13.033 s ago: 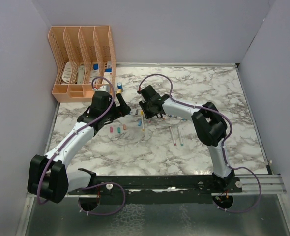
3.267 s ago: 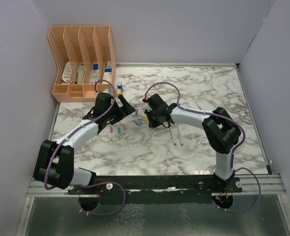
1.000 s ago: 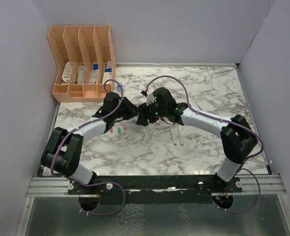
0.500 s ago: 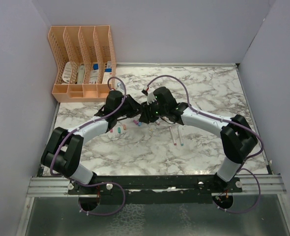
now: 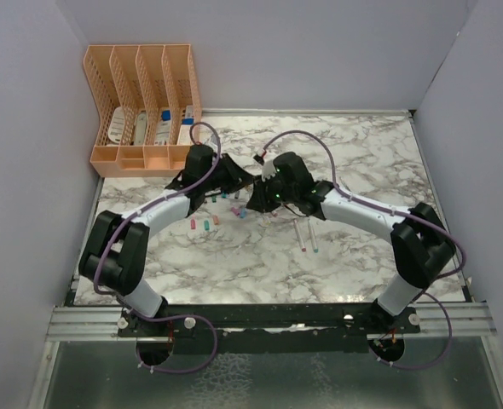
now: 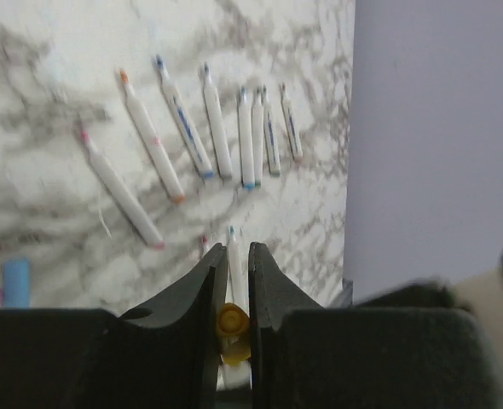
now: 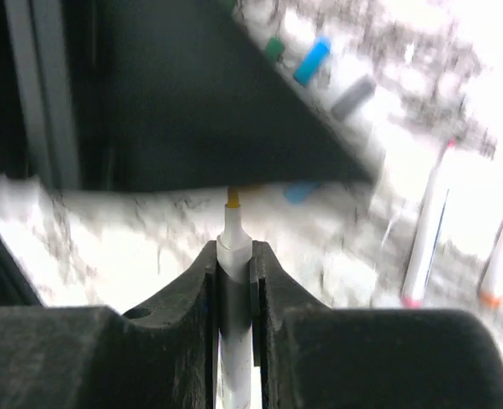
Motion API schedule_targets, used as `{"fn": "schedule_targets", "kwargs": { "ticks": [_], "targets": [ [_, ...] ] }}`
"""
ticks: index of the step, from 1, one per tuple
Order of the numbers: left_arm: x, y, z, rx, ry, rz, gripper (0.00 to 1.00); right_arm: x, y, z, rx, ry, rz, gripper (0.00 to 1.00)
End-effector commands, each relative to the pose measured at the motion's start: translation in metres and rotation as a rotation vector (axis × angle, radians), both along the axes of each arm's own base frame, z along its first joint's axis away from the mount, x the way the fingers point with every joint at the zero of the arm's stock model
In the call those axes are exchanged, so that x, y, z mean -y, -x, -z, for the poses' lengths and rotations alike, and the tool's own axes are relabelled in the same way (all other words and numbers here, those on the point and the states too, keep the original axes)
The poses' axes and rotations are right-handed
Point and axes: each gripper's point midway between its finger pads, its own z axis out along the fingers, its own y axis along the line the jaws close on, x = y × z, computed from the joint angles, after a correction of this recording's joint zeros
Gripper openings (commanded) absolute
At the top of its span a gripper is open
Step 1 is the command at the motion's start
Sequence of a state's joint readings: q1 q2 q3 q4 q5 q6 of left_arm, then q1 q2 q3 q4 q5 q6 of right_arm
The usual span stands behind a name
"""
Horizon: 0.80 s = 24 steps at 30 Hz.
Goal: Open the pen caps
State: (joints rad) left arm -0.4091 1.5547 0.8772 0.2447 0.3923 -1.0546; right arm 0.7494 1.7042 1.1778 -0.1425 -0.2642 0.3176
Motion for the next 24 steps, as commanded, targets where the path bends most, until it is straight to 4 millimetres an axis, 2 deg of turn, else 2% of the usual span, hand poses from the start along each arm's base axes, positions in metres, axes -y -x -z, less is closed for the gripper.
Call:
{"fn": "schedule_targets", "kwargs": {
  "ticks": [1,4,7,10,15,19,24],
  "targets": [
    [-0.037,-0.079,-0.049,0.173,0.018,-0.125,0.00,0.016,0.047,0.001,-0.036,-0.001,-0.077,0.01],
    [-0.050,-0.095,-0.053,0.187,-0.002,-0.144,0.00,0.028,0.056,0.005,-0.042,0.014,-0.063,0.01],
    [-0.052,-0.093,-0.048,0.172,-0.024,-0.134,0.00,0.039,0.056,0.010,-0.030,0.040,-0.031,0.01],
    [-0.054,-0.076,-0.026,0.118,-0.068,-0.111,0.00,0.050,0.041,0.021,-0.003,0.118,0.047,0.01],
    [-0.070,-0.032,0.015,0.035,-0.224,-0.100,0.00,0.061,0.012,0.048,0.022,0.297,0.116,0.01],
    [-0.081,-0.006,0.029,0.011,-0.322,-0.102,0.00,0.057,-0.007,0.065,0.027,0.367,0.140,0.01],
    [-0.091,0.013,0.047,-0.031,-0.400,-0.099,0.00,0.051,-0.021,0.080,0.009,0.404,0.173,0.01]
  ]
}}
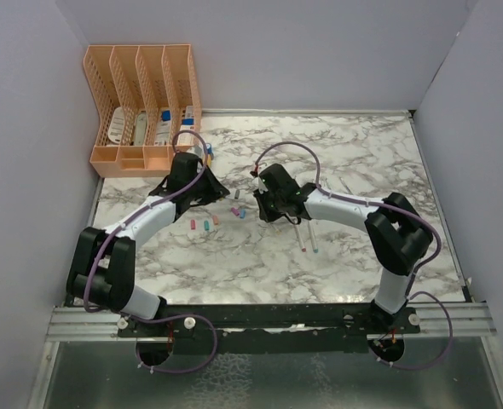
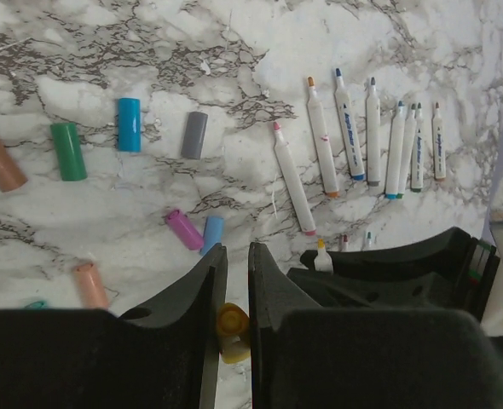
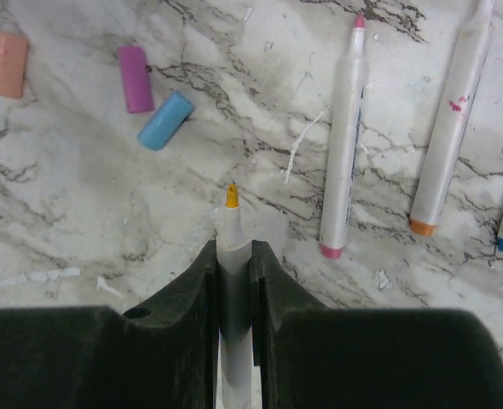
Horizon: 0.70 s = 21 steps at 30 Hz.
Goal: Open the pen caps
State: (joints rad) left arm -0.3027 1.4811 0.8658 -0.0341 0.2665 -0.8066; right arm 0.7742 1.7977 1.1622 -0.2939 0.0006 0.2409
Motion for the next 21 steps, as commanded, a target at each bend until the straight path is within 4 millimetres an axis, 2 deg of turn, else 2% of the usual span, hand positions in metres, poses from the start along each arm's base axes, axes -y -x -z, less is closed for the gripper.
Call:
{"fn": "schedule_targets", "kwargs": {
  "ticks": [1,10,21],
  "targets": [
    [-0.016,0.013,0.013,-0.010,-0.109,-0.011,0.00,0.004,-0.017,0.008,0.019,0.071,0.061,0.01],
    [-0.015,0.019,0.042,-0.070,-0.137,0.002,0.00,0.016,-0.001,0.021,-0.026,0.077,0.088,0.01],
    [-0.007,0.021,0.065,-0.113,-0.152,0.021,0.02,0.018,0.008,0.029,-0.055,0.082,0.065,0.02]
  ]
}}
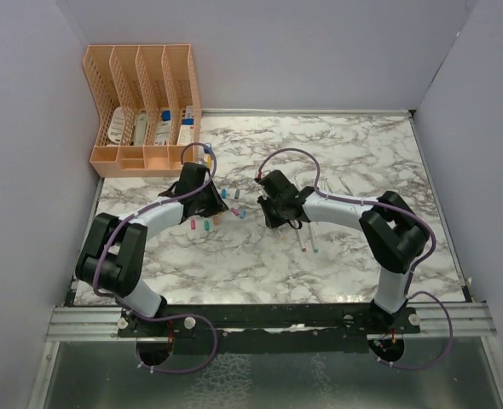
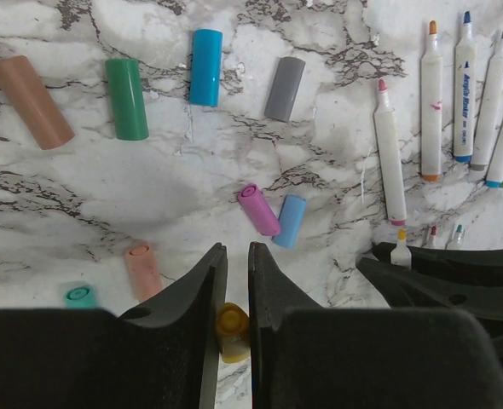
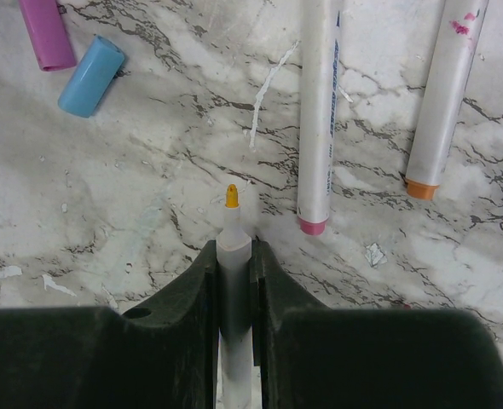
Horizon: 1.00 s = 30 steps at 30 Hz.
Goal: Open the pen caps
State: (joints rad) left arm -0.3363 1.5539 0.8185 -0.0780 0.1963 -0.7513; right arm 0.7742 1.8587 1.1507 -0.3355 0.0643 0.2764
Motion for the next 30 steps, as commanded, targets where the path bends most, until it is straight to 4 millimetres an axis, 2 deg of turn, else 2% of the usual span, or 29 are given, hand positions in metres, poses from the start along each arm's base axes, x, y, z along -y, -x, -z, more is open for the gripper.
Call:
{"fn": "schedule_targets", "kwargs": {
  "ticks": [1,7,12,17,21,24,28,30],
  "targets": [
    [0.002,-0.001,0.011,0.000,-0.023,0.005,0.04,-0.001,0.003,-0.005,0.003,-0.018,-0.002,0.02],
    [0.001,0.002,0.022,-0.022,-0.028,0.003,0.17,0.003,0.008,0.000,-0.010,-0.016,0.002,0.13],
    [0.000,0.003,0.025,-0.028,-0.034,0.000,0.28,0.002,0.010,0.000,-0.014,-0.020,-0.003,0.17],
    [-0.001,0.002,0.019,-0.019,-0.035,-0.013,0.34,0.002,0.009,-0.002,-0.011,-0.021,-0.003,0.19],
    [-0.004,-0.003,-0.003,0.030,-0.028,-0.039,0.39,0.002,0.009,-0.003,-0.010,-0.024,-0.005,0.23],
    [-0.005,-0.008,-0.033,0.105,-0.007,-0.058,0.49,0.002,0.009,-0.004,-0.010,-0.023,-0.005,0.29],
    [-0.008,-0.013,-0.079,0.225,0.026,-0.089,0.68,0.003,0.009,-0.008,-0.005,-0.025,0.003,0.34],
    [-0.010,-0.014,-0.097,0.264,0.031,-0.096,0.95,0.003,0.007,-0.014,0.009,-0.031,0.013,0.38]
  ]
}}
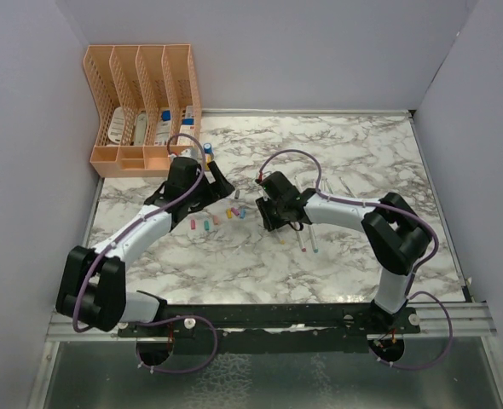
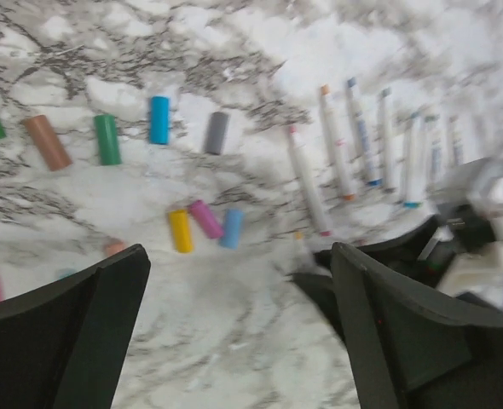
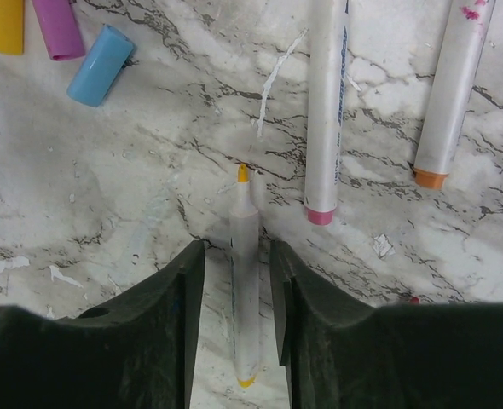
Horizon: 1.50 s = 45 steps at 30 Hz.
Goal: Open the pen caps
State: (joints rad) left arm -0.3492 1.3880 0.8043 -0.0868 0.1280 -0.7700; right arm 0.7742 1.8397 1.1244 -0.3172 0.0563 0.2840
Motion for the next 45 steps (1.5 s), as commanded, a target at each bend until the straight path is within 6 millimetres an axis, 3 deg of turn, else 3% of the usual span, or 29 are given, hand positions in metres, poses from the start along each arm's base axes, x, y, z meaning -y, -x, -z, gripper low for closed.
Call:
{"fn": "schedule_targets", "kwargs": {
  "ticks": [1,4,9,12,17,20,24,28,32,39,45],
  "targets": [
    [-0.005,-0.010,-0.054,0.136,0.018,-0.042,0.98,0.001,0.002,-0.019,0.019,-0.028,0.014,0.40],
    [-0.005,-0.008,-0.072,0.169,0.021,-0.029,0.99,-0.004,-0.006,-0.050,0.087,-0.083,0.015,0.58],
    [-0.011,-0.004,-0.098,0.246,0.028,-0.043,0.99,0.000,-0.026,-0.118,0.241,-0.182,0.077,1.00],
    [-0.027,0.002,-0.115,0.318,0.006,-0.099,0.99,0.034,-0.049,-0.148,0.277,-0.236,0.205,0.99],
    [-0.061,0.018,-0.144,0.415,-0.061,-0.216,0.99,0.126,-0.079,-0.172,0.318,-0.295,0.490,0.99],
    [-0.079,0.030,-0.154,0.438,-0.093,-0.274,0.99,0.169,-0.080,-0.184,0.403,-0.248,0.644,0.99],
    [-0.101,0.048,-0.167,0.481,-0.087,-0.373,0.99,0.207,-0.064,-0.201,0.482,-0.222,0.826,0.99],
    [-0.122,0.070,-0.178,0.533,-0.058,-0.468,0.99,0.229,-0.045,-0.211,0.537,-0.235,0.924,0.99],
    [-0.132,0.087,-0.183,0.559,-0.032,-0.498,0.99,0.239,-0.025,-0.218,0.544,-0.258,0.955,0.99],
    [-0.118,0.098,-0.168,0.522,0.047,-0.439,0.99,0.249,0.011,-0.218,0.537,-0.329,0.981,0.99],
    [-0.107,0.101,-0.157,0.500,0.065,-0.385,0.99,0.252,0.029,-0.213,0.526,-0.355,0.980,0.99]
  ]
}}
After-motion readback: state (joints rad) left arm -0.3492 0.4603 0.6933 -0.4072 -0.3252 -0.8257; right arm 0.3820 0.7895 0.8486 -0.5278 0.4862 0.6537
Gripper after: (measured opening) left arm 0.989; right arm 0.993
